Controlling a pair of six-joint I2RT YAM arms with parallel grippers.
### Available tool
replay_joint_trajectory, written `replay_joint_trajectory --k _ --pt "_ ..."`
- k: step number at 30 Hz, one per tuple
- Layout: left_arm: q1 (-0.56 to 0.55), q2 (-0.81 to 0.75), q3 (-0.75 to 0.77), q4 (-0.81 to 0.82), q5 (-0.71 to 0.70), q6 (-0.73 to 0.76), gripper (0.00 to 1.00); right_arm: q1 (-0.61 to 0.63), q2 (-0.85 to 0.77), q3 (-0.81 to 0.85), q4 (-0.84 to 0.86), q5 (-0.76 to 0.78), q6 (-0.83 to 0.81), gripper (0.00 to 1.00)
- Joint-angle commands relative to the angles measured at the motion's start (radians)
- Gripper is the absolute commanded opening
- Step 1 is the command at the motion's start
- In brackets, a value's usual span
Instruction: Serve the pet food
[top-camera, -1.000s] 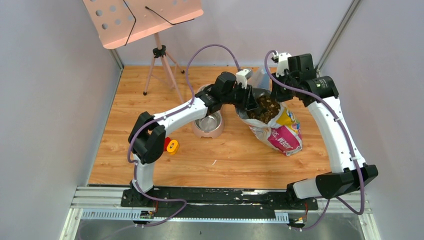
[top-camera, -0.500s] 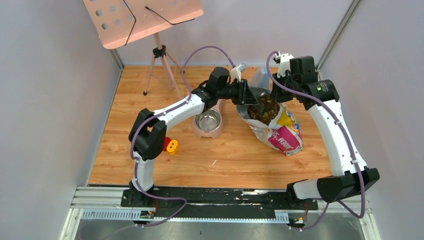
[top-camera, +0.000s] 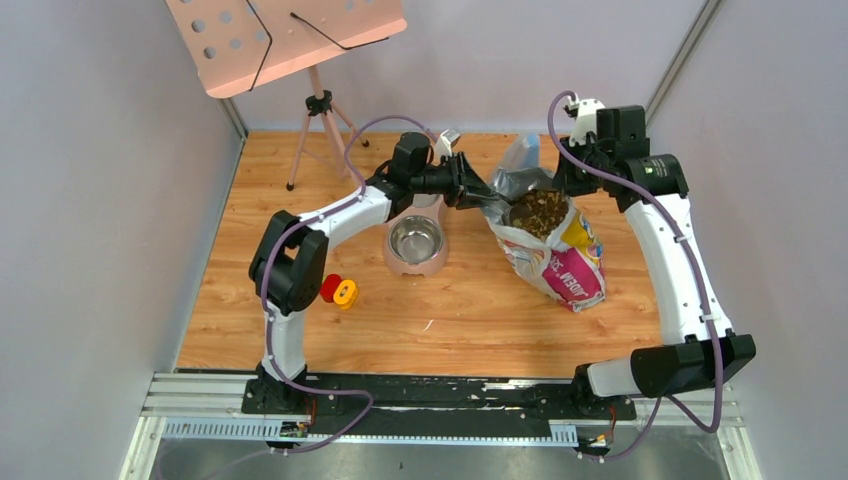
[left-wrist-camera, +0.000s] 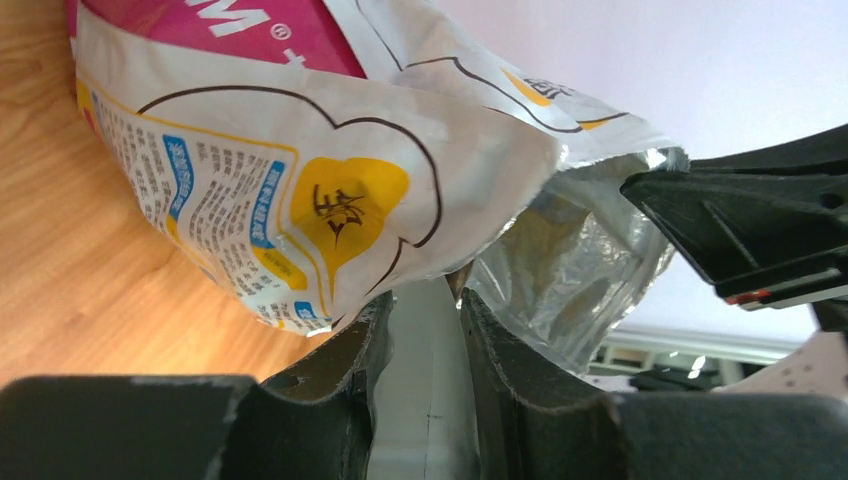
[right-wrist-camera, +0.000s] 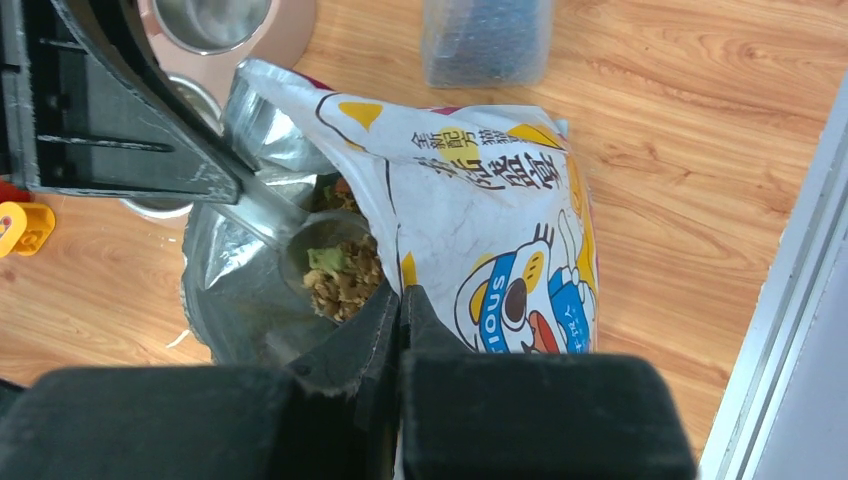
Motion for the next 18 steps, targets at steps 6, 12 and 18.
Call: replay_joint_trajectory --k 6,12,18 --pt "0.016 -0.035 -0.001 0.085 -0.065 -0.294 0.00 -0.059 -0.057 -0.012 0.078 -0.060 -0.079 0.00" --pt "0.043 -0.058 0.077 0.147 -0.088 -0.302 0.00 -0.060 -0.078 -0.022 0.081 -0.061 -0.078 0.00" --pt "0.078 -0.091 -0.023 0.201 -0.069 -0.312 0.00 -0.071 -0.074 -0.039 0.105 -0.053 -0.104 0.00"
